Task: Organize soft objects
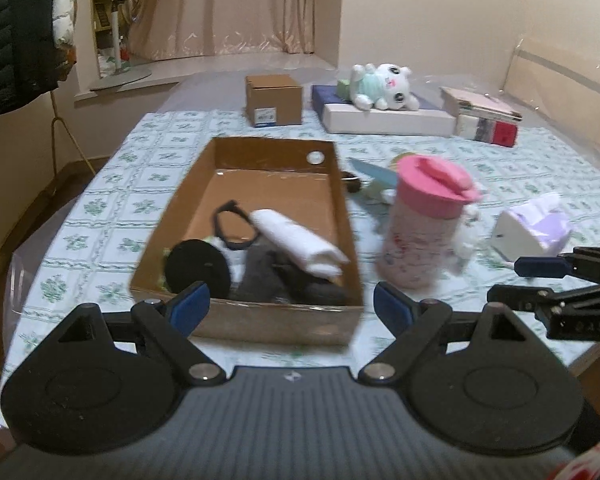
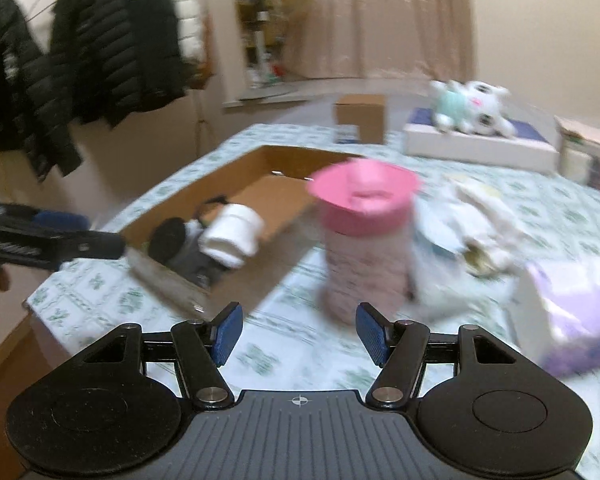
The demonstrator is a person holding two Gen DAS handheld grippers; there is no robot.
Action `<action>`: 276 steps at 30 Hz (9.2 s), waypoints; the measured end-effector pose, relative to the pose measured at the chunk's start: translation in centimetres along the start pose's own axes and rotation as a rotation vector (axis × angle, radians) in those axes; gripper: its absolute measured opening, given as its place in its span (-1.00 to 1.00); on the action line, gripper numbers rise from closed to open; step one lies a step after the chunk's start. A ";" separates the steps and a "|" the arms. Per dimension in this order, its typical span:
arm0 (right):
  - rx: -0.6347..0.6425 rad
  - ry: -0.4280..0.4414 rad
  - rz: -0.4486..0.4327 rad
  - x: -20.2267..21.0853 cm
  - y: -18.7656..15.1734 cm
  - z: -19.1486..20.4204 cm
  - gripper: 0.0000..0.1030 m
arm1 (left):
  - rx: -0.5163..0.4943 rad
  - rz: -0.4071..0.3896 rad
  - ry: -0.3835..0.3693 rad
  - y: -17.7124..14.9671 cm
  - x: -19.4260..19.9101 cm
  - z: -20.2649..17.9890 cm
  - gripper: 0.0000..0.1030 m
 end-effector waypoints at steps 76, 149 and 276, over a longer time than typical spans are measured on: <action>0.032 -0.155 -0.027 3.8 6.7 -14.5 0.29 | -0.102 -0.017 -0.139 11.8 -9.1 -5.6 0.65; 0.093 -0.061 -0.027 1.9 20.4 -15.9 -0.77 | -0.095 0.015 -0.300 27.6 -10.3 -9.9 -1.00; -0.160 -0.128 -0.140 12.0 3.4 -8.3 0.47 | 0.076 -0.044 0.003 3.9 1.6 -3.8 0.32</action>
Point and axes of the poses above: each gripper's, at about its wrist camera, not at the fingertips, and x roughly against the way its jaws point, z to its left, y to its top, the point moved 6 cm from there along -x, roughly the way its jaws point, and after that the axes turned 11 degrees about y, right-handed, at the moved point
